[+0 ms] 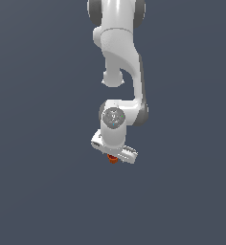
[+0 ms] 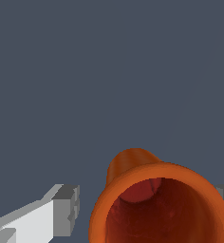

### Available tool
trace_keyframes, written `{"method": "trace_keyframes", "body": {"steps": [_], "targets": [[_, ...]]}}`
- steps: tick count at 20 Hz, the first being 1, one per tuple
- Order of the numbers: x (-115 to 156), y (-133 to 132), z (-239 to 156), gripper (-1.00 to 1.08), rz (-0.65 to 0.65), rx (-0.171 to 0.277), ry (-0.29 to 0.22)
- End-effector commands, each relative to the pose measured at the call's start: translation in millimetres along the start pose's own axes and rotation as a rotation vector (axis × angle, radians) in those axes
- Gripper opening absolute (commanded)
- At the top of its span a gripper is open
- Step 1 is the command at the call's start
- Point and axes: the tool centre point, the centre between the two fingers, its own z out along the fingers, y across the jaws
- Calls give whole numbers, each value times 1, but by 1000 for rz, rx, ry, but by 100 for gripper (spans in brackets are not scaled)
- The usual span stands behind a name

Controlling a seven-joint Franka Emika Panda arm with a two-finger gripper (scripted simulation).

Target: Pick up the object and move it to a goal position.

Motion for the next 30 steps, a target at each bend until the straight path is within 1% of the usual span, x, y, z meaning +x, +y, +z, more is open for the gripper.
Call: {"method": "trace_keyframes", "body": {"steps": [1, 3, 4, 19, 25, 30], "targets": [[1, 0, 4, 100, 0, 1, 2], [2, -1, 3, 100, 0, 1, 2], [2, -1, 3, -100, 0, 1, 2], [-1, 2, 1, -100, 0, 1, 2], [-9, 14, -9, -100, 0, 1, 2], [-21, 31, -24, -100, 0, 1, 1]]}}
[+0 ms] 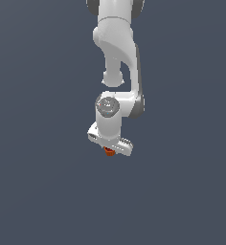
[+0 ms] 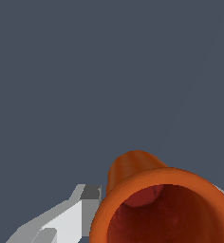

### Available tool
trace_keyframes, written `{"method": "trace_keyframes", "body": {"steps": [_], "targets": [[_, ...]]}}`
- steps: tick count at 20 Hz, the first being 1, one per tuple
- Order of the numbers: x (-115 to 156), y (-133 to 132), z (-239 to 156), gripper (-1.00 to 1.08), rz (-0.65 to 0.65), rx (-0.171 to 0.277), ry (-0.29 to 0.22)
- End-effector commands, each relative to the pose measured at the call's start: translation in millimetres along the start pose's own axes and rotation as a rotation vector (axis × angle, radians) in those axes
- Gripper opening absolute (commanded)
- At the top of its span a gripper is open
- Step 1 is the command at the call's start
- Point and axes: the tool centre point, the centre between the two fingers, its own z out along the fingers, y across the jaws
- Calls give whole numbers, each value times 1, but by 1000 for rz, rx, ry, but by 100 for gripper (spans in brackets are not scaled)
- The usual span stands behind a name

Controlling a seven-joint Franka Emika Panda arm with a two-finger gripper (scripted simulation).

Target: Pick up the object and move it to a goal position.

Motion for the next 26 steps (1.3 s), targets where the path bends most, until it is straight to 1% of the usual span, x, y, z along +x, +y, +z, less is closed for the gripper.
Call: {"method": "trace_keyframes", "body": {"steps": [1, 6, 19, 26], "targets": [[-7, 10, -9, -100, 0, 1, 1], [-26, 37, -33, -100, 0, 2, 1], [-83, 118, -105, -100, 1, 3, 0], [-103, 150, -134, -100, 0, 3, 1]]}}
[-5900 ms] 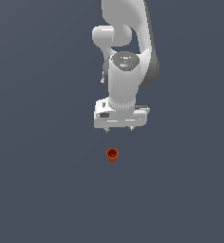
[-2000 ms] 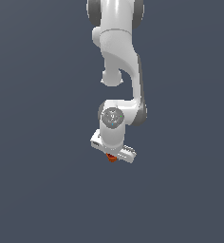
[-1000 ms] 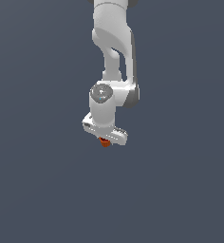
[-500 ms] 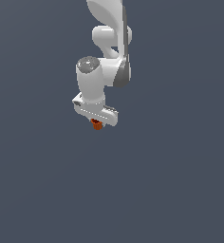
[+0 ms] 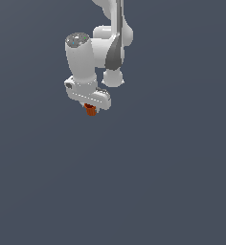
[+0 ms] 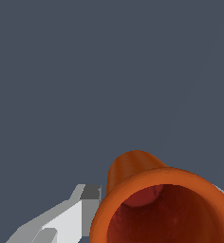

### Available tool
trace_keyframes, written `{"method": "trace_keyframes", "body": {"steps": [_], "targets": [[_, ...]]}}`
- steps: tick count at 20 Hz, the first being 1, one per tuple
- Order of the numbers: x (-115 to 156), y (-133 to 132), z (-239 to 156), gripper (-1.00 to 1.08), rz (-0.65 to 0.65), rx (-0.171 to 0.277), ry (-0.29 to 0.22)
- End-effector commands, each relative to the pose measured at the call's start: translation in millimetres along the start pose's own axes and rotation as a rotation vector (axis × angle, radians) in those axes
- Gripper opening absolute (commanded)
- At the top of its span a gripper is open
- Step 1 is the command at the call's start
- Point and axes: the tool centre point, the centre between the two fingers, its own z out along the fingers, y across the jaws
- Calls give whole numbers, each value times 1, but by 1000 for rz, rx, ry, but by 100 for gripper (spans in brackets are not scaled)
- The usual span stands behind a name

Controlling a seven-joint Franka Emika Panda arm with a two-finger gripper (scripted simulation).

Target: Pick up the object and move it to a goal position.

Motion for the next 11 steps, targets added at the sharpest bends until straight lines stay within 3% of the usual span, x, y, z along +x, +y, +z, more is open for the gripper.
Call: {"method": "trace_keyframes", "body": {"steps": [1, 11], "targets": [[-6, 9, -9, -100, -1, 0, 0], [-15, 25, -24, -100, -1, -2, 1]]}}
